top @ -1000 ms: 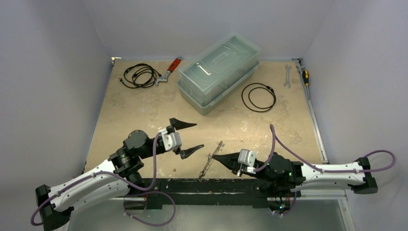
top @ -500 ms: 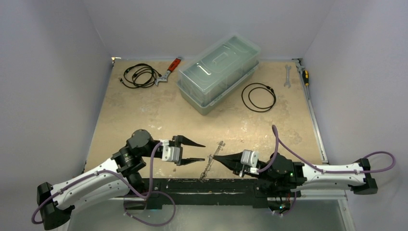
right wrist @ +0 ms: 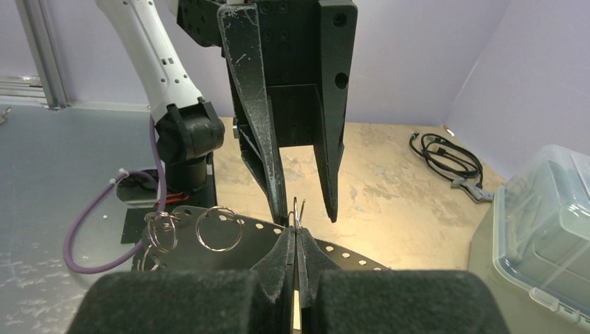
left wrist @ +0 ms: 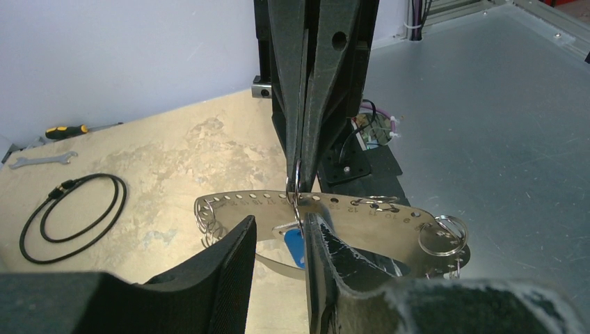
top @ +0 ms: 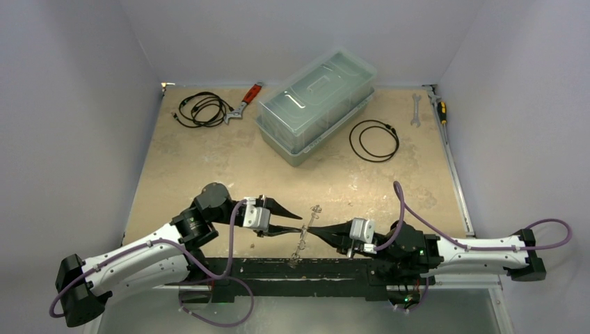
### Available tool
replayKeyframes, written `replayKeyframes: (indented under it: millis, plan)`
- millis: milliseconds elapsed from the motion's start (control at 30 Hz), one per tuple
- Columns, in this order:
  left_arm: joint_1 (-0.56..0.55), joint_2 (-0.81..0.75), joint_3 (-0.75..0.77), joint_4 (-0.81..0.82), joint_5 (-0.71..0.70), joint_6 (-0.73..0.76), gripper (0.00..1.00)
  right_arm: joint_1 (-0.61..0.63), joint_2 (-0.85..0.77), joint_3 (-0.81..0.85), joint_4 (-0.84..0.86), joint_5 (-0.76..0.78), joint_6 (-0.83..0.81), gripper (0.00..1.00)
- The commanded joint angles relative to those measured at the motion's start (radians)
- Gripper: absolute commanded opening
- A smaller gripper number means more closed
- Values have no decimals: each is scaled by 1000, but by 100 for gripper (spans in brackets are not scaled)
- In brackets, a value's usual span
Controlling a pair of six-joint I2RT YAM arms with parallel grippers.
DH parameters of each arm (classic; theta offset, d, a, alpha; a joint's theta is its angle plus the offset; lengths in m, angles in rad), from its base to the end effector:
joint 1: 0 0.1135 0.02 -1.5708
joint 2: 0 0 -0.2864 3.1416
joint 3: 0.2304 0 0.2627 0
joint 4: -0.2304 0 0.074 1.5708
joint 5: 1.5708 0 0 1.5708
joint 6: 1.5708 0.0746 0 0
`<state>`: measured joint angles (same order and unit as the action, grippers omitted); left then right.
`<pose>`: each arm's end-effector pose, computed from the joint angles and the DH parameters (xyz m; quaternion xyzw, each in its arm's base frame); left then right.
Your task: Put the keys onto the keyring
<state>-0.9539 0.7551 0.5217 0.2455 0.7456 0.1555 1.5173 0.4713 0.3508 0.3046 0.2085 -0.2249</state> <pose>0.0761 -0.1948 0.3106 0.5650 0.4199 -0.4934 0.5109 0.0245 0.1694 0.2993 -0.4347 0.4706 0.4075 0.6508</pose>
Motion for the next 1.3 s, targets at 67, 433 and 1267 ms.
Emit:
replayKeyframes:
  millis: [67, 433, 1267]
  plan:
    - [7, 9, 6, 107, 43, -55, 30, -3, 0, 7, 67, -23, 2, 0]
    - [7, 36, -22, 177, 74, -108, 29, -3, 4, 8, 64, -23, 4, 0]
    - [7, 68, 0, 146, 88, -104, 0, -3, -2, 0, 76, -22, 2, 0]
